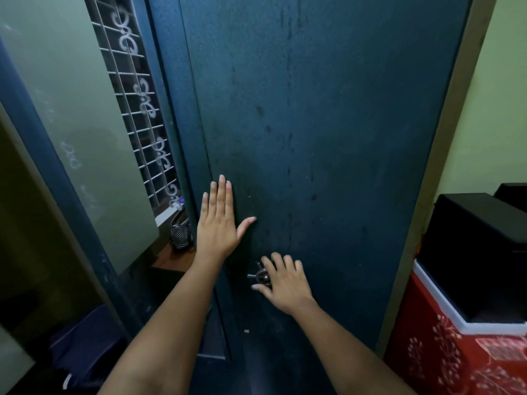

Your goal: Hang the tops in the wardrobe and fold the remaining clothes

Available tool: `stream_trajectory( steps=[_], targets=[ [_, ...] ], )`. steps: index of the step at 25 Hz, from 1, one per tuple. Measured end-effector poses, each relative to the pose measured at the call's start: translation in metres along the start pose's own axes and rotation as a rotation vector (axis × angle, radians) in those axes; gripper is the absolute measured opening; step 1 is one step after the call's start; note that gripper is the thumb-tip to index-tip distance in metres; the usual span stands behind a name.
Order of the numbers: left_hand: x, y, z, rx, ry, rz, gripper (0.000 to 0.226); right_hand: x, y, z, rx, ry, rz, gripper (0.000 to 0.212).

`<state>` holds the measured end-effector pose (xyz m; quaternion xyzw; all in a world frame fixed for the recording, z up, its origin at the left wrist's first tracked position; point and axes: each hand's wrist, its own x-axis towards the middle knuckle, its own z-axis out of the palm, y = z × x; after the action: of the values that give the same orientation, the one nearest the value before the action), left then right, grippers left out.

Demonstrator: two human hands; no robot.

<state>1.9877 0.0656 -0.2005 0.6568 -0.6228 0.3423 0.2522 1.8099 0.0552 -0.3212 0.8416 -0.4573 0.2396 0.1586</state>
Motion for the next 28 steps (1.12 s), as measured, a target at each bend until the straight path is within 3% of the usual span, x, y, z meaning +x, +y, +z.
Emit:
stream_trajectory(
  steps=[3, 12, 21, 24, 26, 28],
  targets=[
    [0.005, 0.009, 0.01, -0.017, -0.003, -0.07, 0.102, 0.007, -0.014, 0.01, -0.001, -0.024, 0.039, 0.064],
    [0.021, 0.004, 0.029, -0.007, 0.012, -0.053, 0.106, 0.024, -0.03, 0.017, 0.02, -0.03, 0.178, 0.06],
    [0.019, 0.006, 0.019, -0.001, -0.034, -0.061, 0.104, 0.034, -0.025, -0.001, -0.216, -0.224, -0.113, 0.051],
    [0.014, 0.012, 0.013, -0.022, -0.06, -0.093, 0.103, 0.032, -0.015, -0.021, -0.238, -0.292, -0.27, 0.057],
    [0.01, 0.016, 0.008, -0.015, -0.126, -0.143, 0.103, 0.026, 0.002, -0.036, -0.193, -0.257, -0.27, 0.064],
    [0.001, 0.019, 0.006, 0.001, -0.173, -0.19, 0.103, 0.018, 0.024, -0.051, -0.079, -0.26, -0.137, 0.063]
  ],
)
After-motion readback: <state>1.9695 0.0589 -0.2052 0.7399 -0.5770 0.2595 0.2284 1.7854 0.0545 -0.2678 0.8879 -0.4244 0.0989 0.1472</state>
